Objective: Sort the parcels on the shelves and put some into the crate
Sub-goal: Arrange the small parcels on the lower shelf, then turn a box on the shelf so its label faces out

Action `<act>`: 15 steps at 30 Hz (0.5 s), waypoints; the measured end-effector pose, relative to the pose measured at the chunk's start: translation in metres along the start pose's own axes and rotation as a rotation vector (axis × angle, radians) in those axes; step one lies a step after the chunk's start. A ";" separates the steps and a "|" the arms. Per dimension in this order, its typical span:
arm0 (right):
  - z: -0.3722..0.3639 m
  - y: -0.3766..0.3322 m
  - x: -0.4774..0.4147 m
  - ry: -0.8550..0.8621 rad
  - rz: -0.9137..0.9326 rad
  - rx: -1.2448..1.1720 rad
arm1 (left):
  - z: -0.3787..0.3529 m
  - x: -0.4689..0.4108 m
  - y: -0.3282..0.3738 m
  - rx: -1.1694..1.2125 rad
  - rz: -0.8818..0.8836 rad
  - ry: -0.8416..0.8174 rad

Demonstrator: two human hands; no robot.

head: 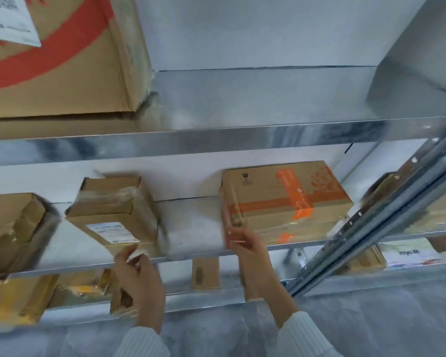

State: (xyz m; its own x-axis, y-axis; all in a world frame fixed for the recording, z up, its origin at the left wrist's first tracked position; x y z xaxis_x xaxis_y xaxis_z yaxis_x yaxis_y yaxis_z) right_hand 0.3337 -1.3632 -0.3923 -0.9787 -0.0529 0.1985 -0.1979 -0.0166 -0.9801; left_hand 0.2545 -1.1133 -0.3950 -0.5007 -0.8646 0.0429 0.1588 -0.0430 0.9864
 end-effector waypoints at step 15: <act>0.201 -0.079 -0.010 0.501 0.345 0.227 | -0.190 0.082 0.060 -0.195 0.014 -0.483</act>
State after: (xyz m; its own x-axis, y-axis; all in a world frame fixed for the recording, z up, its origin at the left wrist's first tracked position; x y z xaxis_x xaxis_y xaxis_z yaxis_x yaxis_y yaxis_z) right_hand 0.3698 -1.5616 -0.3152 -0.9018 0.3787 -0.2082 0.0954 -0.2953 -0.9506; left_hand 0.3848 -1.2824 -0.3629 -0.8257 -0.5377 0.1703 0.3014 -0.1655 0.9390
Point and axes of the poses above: each hand's wrist, its own x-axis away from the middle knuckle, its own z-axis out of the back of the hand, y = z × x, the point moved 7 cm from there along -x, towards the middle knuckle, and after that the axes turned 1 degree about y, right-handed, at the moved point
